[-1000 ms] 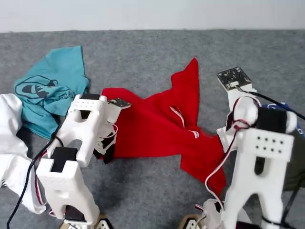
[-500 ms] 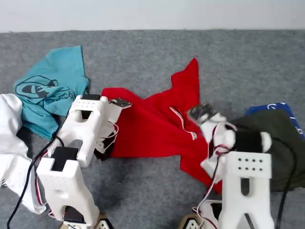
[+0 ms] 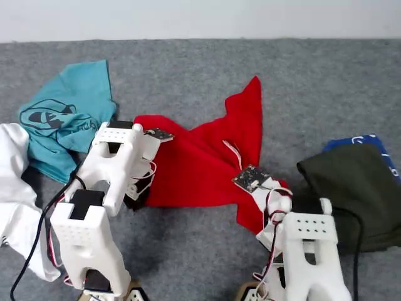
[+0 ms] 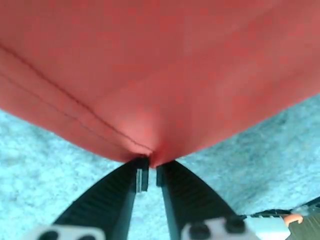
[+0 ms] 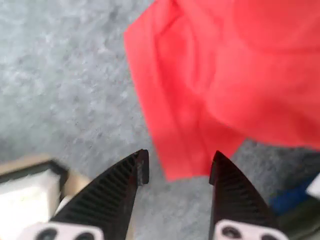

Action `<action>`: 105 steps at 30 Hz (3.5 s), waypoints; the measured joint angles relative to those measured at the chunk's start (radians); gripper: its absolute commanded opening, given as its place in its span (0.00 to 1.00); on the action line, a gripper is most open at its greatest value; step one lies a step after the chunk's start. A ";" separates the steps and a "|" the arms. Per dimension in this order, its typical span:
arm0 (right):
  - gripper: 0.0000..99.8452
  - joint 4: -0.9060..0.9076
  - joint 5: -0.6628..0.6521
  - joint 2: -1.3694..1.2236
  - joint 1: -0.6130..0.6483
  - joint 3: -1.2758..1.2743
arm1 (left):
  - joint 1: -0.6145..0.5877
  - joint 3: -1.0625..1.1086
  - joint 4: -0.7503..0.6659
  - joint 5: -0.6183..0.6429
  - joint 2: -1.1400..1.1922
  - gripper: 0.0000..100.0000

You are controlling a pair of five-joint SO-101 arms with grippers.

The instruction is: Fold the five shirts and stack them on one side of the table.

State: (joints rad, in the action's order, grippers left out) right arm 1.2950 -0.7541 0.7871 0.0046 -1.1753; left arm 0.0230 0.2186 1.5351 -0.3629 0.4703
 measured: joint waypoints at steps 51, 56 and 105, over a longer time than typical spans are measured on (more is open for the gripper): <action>0.14 -0.901 0.327 -0.336 -0.284 0.063 | 0.000 -0.003 0.015 0.000 0.000 0.01; 0.14 -0.651 0.327 -0.341 -0.307 0.233 | 0.000 -0.003 0.015 0.000 0.000 0.01; 0.01 -0.644 0.241 -0.377 -0.175 0.054 | 0.000 -0.003 0.015 0.000 0.000 0.01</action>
State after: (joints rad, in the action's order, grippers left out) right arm 0.6506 -0.5132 0.4097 -0.1703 -1.1216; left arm 0.0230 0.2156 1.5505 -0.3629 0.4703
